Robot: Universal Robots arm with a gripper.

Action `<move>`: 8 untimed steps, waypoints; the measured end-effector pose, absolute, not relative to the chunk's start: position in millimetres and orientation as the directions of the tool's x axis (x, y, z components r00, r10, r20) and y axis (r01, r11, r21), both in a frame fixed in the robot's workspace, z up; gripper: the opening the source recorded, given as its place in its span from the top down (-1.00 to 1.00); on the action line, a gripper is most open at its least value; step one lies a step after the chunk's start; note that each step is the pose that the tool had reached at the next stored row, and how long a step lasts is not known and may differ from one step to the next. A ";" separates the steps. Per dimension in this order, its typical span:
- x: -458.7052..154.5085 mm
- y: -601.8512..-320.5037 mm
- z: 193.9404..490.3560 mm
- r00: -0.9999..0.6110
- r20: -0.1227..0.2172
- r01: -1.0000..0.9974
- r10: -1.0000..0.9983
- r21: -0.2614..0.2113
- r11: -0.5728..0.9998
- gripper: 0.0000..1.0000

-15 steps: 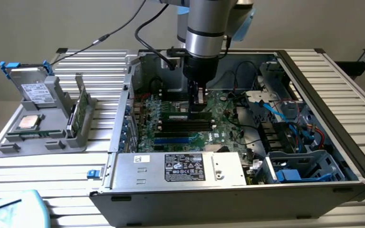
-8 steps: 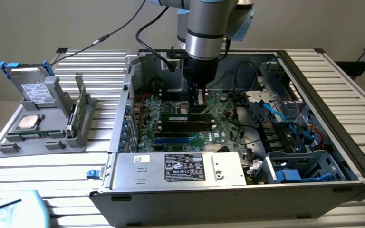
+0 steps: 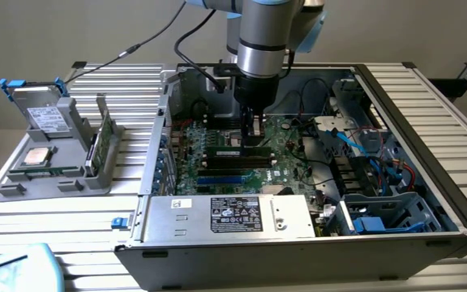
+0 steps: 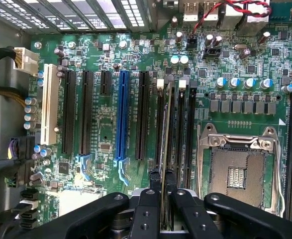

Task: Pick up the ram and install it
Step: 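Insert the ram into the slot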

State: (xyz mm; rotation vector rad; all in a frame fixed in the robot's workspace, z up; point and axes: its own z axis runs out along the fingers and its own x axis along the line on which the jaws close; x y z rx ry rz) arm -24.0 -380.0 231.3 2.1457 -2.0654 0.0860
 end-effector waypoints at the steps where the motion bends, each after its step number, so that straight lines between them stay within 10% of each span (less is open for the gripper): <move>1: -24.0 -380.0 231.1 0.045 0.156 -0.997 -0.987 0.077 -0.033 0.73; 8: -24.0 -379.2 230.9 0.049 0.170 -0.996 -0.984 0.077 -0.036 0.73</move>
